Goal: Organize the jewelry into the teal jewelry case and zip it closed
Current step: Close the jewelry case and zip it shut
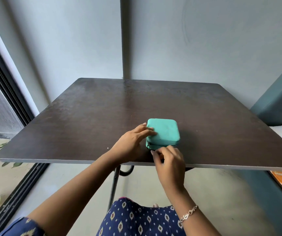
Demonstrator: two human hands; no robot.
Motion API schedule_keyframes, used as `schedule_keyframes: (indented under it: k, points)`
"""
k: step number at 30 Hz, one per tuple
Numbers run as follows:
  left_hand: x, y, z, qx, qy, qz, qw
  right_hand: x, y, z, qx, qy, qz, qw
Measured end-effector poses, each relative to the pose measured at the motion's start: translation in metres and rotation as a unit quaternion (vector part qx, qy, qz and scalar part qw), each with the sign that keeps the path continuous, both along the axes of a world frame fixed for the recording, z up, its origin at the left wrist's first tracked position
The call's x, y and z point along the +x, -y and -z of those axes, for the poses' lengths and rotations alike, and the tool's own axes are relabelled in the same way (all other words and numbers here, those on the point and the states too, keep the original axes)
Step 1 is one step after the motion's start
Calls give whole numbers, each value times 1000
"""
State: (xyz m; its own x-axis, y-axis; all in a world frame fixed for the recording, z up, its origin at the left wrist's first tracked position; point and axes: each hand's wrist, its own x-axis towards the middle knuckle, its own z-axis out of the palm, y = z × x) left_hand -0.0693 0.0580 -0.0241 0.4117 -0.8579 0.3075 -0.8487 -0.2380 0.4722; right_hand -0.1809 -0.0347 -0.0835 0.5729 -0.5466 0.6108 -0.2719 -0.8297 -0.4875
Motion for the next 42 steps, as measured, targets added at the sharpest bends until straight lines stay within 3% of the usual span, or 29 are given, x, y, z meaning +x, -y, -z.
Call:
schedule_keyframes:
  k: [5, 16, 28, 42]
  points:
    - [0, -2, -6, 34, -33, 7, 999, 15, -14, -3, -22, -49, 43, 998]
    - [-5, -2, -10, 54, -29, 2, 998, 30, -22, 0, -18, -18, 109, 994]
    - [-4, -1, -3, 77, -2, 1, 997, 16, -16, 1, 56, 76, 59, 994]
    - [-8, -1, -1, 87, 32, -12, 996, -23, 27, 6, 54, 80, 97, 991]
